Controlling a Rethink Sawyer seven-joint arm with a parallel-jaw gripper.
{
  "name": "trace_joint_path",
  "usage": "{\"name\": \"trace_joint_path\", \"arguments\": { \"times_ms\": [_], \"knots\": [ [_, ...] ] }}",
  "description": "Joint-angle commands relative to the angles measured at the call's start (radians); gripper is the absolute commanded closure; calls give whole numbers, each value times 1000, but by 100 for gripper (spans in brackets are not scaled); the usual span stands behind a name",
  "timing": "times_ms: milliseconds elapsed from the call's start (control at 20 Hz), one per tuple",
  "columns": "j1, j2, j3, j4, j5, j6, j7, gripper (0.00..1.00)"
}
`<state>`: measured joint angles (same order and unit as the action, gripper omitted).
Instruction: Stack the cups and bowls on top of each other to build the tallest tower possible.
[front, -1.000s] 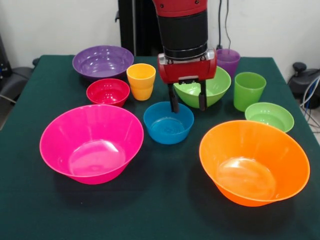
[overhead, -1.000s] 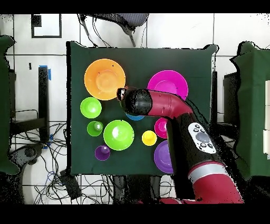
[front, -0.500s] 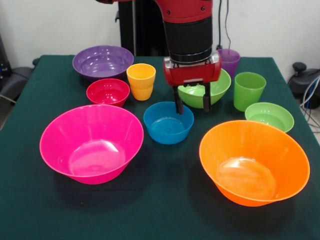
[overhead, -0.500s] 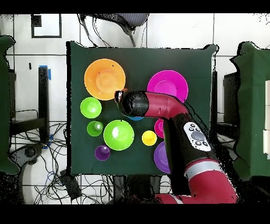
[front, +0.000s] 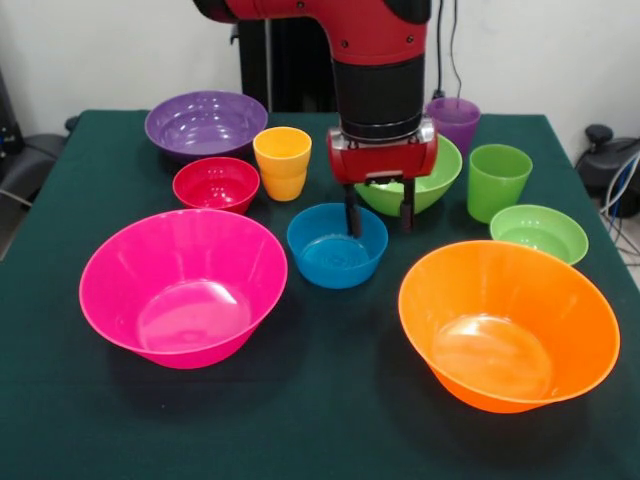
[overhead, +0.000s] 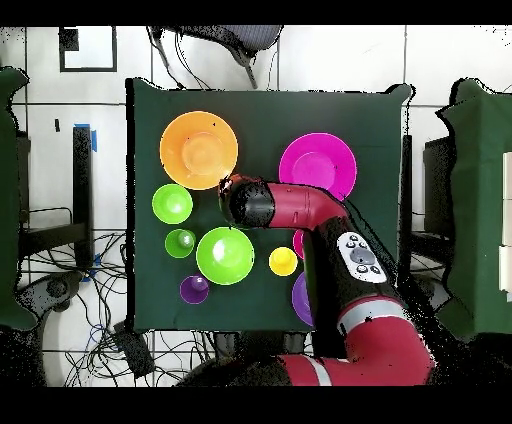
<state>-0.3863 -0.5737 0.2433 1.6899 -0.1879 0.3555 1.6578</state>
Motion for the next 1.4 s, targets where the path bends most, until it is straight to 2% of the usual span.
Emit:
{"name": "trace_joint_path", "arguments": {
  "times_ms": [50, 650, 1100, 1400],
  "knots": [
    [58, 76, -62, 1, -88, -89, 106, 0],
    [43, 104, -55, 29, -78, -132, 84, 0],
    [57, 137, -69, 33, -68, -145, 100, 0],
    [67, 163, -80, 35, -70, -187, 113, 0]
  ]
}}
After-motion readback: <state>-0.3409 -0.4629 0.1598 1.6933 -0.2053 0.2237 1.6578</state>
